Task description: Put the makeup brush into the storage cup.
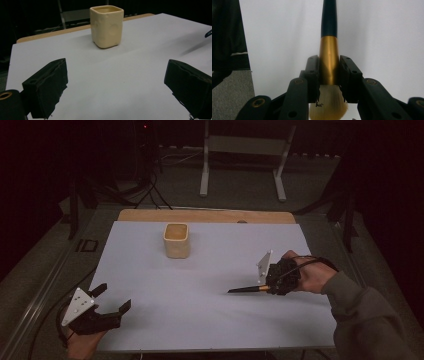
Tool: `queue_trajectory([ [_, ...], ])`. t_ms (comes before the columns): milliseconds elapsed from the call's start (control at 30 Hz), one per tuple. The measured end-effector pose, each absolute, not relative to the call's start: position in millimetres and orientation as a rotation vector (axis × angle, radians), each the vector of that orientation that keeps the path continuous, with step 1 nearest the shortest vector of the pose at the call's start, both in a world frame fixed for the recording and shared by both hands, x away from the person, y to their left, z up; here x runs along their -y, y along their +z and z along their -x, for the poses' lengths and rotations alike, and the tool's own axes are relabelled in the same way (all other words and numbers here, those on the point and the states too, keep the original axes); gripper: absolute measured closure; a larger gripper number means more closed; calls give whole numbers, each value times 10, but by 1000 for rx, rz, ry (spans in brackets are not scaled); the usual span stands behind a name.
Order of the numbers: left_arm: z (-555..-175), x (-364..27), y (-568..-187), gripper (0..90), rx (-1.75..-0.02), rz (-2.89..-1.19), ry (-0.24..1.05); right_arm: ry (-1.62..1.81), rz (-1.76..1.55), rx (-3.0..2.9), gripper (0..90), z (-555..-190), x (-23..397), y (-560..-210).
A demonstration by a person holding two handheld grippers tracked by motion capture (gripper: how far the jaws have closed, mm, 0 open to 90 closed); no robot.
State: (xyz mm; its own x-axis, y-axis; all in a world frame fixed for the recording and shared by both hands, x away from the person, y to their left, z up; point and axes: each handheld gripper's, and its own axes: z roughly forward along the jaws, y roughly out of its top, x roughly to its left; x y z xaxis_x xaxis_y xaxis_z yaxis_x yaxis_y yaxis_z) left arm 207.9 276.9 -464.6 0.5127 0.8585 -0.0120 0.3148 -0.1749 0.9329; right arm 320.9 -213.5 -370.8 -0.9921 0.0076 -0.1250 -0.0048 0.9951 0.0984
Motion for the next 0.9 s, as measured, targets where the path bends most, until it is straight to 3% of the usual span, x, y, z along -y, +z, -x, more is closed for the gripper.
queue_trajectory([
  [900, -2280, -2356, -4436, 65, -851, -1775, 609, 146, 80, -3001, 704, -3302, 1779, -3546],
])
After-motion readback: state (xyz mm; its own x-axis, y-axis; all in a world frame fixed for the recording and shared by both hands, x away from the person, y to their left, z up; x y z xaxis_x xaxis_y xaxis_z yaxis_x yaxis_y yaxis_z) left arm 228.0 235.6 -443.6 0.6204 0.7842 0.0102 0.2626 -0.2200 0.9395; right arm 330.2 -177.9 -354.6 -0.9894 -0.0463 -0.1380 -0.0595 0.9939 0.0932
